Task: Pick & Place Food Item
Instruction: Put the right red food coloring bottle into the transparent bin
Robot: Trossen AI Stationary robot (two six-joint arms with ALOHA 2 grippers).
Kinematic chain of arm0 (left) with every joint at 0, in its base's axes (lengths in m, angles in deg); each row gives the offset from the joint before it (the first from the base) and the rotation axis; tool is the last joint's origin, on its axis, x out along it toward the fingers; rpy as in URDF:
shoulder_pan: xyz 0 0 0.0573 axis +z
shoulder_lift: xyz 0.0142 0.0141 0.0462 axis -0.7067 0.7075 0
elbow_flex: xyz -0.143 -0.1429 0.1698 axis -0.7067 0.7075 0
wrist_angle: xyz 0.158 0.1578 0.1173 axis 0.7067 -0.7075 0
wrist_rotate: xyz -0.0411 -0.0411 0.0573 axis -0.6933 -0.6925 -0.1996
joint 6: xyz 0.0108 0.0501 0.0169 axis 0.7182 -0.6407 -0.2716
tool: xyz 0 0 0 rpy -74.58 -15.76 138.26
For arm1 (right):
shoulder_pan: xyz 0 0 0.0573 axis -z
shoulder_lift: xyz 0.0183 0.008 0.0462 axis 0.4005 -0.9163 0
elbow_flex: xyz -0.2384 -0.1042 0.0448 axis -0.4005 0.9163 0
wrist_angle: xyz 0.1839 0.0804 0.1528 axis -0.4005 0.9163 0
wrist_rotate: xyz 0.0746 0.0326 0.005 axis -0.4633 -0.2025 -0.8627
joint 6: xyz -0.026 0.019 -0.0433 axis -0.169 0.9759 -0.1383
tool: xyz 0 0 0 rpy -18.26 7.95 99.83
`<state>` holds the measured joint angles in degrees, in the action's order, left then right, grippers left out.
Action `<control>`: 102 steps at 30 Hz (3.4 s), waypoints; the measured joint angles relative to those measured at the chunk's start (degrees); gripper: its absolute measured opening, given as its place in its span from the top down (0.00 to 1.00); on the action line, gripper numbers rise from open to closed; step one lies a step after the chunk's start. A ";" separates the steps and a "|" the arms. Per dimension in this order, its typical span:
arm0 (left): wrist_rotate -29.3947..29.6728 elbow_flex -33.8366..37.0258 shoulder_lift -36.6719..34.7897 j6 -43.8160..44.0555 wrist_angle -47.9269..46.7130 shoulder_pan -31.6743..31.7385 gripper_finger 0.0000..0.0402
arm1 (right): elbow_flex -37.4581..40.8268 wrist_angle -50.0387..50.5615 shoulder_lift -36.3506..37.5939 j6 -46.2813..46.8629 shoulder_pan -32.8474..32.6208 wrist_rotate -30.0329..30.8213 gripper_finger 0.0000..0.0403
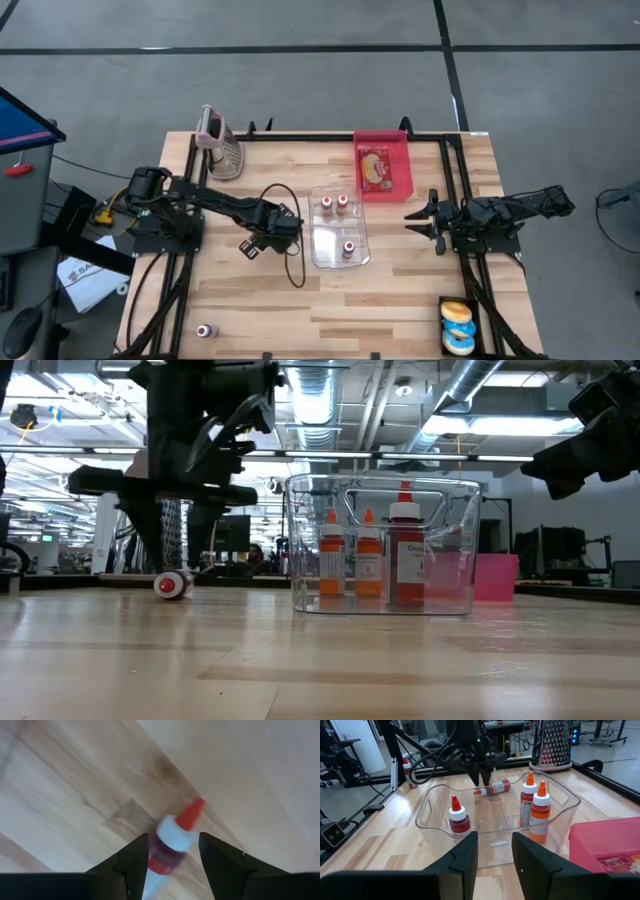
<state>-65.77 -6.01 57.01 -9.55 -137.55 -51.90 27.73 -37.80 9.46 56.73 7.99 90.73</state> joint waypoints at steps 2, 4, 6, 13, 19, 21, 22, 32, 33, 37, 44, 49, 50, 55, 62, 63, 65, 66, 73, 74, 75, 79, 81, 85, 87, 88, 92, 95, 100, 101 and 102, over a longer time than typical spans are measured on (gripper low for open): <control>-0.92 0.00 -0.14 1.22 -1.18 -0.76 0.58 | 0.00 0.00 0.00 0.00 0.00 0.00 0.72; -2.52 0.02 -0.11 2.62 -2.00 -1.84 0.58 | 0.00 0.00 0.00 0.00 -0.01 0.00 0.72; -3.75 0.02 -0.12 2.94 -1.55 -3.04 0.58 | 0.00 0.00 0.00 0.00 -0.02 0.00 0.72; -2.82 2.40 -0.12 2.89 3.91 -3.63 0.59 | 0.00 0.00 0.00 0.00 0.00 0.00 0.72; -0.69 5.58 -0.10 2.92 5.26 -3.25 0.67 | 0.00 0.00 0.00 0.00 -0.01 -0.01 0.72; -0.85 6.07 -0.10 2.92 6.23 -3.27 0.70 | 0.00 0.00 0.00 0.00 -0.02 0.00 0.72; -0.85 6.18 -0.10 2.92 6.80 -3.27 0.72 | 0.00 0.00 0.00 0.00 0.00 0.00 0.72; 0.45 6.21 -0.10 3.20 8.14 -3.27 0.86 | 0.00 0.00 0.00 0.00 -0.02 0.00 0.72; 0.44 6.21 -0.10 3.20 8.14 -3.27 0.88 | 0.00 0.00 0.00 0.00 -0.01 0.00 0.72; 0.43 5.99 -0.10 3.18 8.17 -3.27 0.97 | 0.00 0.00 0.00 0.00 -0.01 0.00 0.72; 1.10 2.80 -0.10 3.28 9.72 -3.27 0.98 | 0.00 0.00 0.00 0.00 -0.01 0.00 0.72; 1.14 -1.29 -0.45 5.78 9.33 -3.12 0.98 | 0.00 0.02 0.00 0.00 0.00 0.00 0.72; 1.12 -2.11 -0.96 6.89 9.14 -2.85 0.98 | 0.00 0.00 0.00 0.00 0.00 0.00 0.72; 1.05 -4.67 -6.77 16.33 9.88 -0.94 0.99 | 0.00 0.02 0.00 0.00 0.00 0.00 0.72; 1.07 -4.64 -17.58 28.92 10.29 2.15 1.00 | 0.00 0.01 0.00 0.00 0.00 0.00 0.72; 1.07 -4.72 -18.38 30.11 10.52 2.42 1.00 | 0.00 0.00 0.00 0.00 0.00 0.00 0.72; 0.39 -4.70 -19.12 30.94 10.07 2.68 1.00 | 0.00 0.00 0.00 0.00 -0.02 0.00 0.72; -0.49 -4.68 -19.15 30.59 9.96 2.69 1.00 | 0.00 0.00 0.00 0.00 -0.01 0.00 0.72; -8.47 -2.67 -15.02 20.44 9.01 -2.24 0.92 | 0.00 0.01 0.00 0.00 -0.01 0.00 0.72; -8.59 -2.45 -13.66 19.67 9.29 -2.88 0.89 | 0.00 0.00 0.00 0.00 0.00 0.00 0.72; -8.60 -2.37 -12.11 19.39 9.86 -3.41 0.86 | 0.00 0.00 0.00 0.00 0.00 0.00 0.72; -8.58 -2.14 -5.60 17.81 13.74 -4.71 0.73 | 0.00 0.00 0.02 0.00 0.00 0.00 0.72; -8.57 -2.16 -3.32 16.17 17.91 -5.20 0.68 | 0.00 0.00 0.00 0.00 0.00 0.00 0.72; -8.50 -2.25 0.72 14.72 22.94 -5.04 0.62 | 0.00 0.00 0.00 0.00 -0.01 0.00 0.72; -8.52 -2.25 2.09 14.70 23.04 -4.41 0.61 | 0.00 -0.02 0.00 0.00 -0.01 -0.01 0.72; -8.56 -2.25 2.59 14.66 23.47 -4.15 0.61 | 0.00 0.00 0.00 0.00 -0.01 0.00 0.72; -8.58 -2.18 4.11 12.92 25.04 -3.57 0.65 | 0.00 0.00 0.00 0.00 -0.02 0.00 0.72; -8.66 -2.27 4.84 12.82 25.29 -3.07 0.68 | 0.00 0.00 0.00 0.00 -0.02 0.00 0.72; -8.69 -1.41 4.71 12.73 24.98 -2.68 0.70 | 0.00 -0.02 0.00 0.00 0.00 0.00 0.72; -8.90 -1.08 4.71 12.73 24.54 -2.71 0.71 | 0.00 0.00 0.00 0.00 -0.02 0.00 0.72; -9.19 -0.65 4.71 12.73 24.28 -2.72 0.71 | 0.00 -0.02 0.00 0.00 -0.01 0.00 0.72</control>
<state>-74.96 -6.67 61.71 3.18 -113.27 -54.62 27.73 -37.81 9.46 56.73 7.99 90.73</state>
